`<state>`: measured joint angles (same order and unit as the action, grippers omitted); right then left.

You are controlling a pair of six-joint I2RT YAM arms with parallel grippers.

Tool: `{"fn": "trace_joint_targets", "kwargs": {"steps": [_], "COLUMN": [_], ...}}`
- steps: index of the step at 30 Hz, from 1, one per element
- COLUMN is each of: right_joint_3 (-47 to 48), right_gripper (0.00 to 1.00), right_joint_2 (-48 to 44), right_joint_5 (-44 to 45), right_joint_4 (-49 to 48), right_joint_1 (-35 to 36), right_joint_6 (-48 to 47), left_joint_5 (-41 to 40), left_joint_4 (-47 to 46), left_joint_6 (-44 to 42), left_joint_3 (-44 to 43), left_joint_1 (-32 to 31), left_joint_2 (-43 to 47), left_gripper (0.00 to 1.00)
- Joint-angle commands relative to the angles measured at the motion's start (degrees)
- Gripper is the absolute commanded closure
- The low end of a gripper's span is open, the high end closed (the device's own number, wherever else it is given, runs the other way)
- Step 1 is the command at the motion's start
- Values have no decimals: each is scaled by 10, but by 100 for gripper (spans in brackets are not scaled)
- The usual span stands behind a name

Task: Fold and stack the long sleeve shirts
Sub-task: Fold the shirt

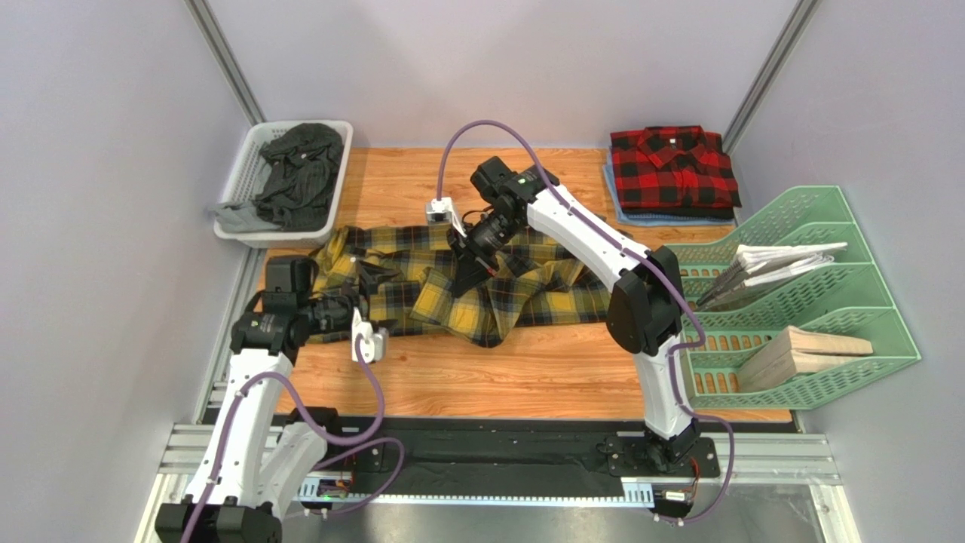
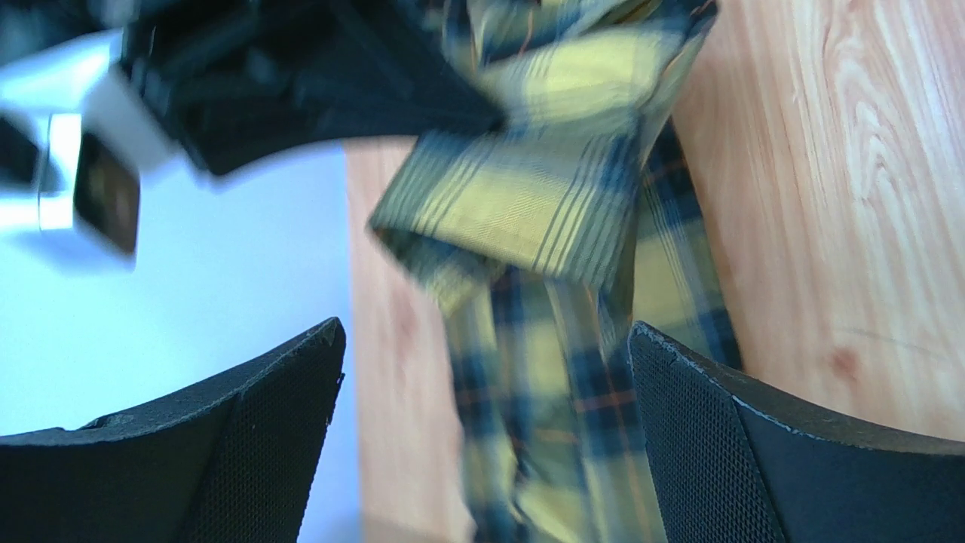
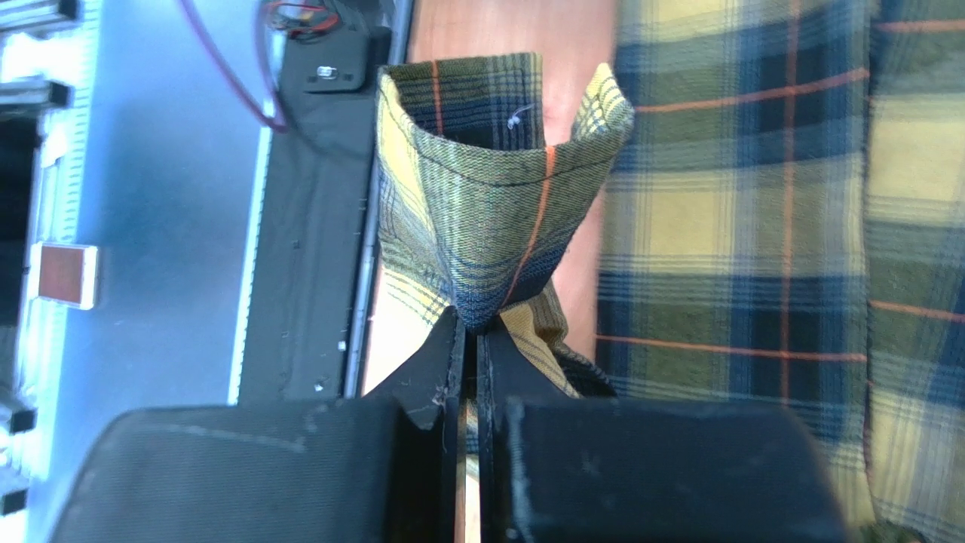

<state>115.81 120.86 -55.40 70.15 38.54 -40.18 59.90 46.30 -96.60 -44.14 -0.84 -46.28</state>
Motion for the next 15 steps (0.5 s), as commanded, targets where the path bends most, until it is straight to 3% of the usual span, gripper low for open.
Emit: {"fn": "trace_joint_targets", "kwargs": {"steps": [1, 9, 12, 15], "right_joint_3": [58, 79, 84, 79], "right_gripper": [100, 100, 100, 100], "right_joint_2": [17, 30, 27, 23], "right_joint_5": [-59, -69, -70, -64], "right_joint_4": [102, 156, 165, 170], "right_joint_1": [-3, -2, 0, 7], "right_joint_6": [-80, -108, -113, -125], "left_joint_5": [78, 63, 45, 36], "left_joint_4": [-62, -76, -140, -170], "left_joint_6": [-137, -191, -173, -167], "left_joint_3": [36, 52, 62, 56], "left_joint_1": [-57, -125, -132, -138], "left_joint_2": [21, -15, -30, -46], "left_gripper": [1, 1, 2, 17]}}
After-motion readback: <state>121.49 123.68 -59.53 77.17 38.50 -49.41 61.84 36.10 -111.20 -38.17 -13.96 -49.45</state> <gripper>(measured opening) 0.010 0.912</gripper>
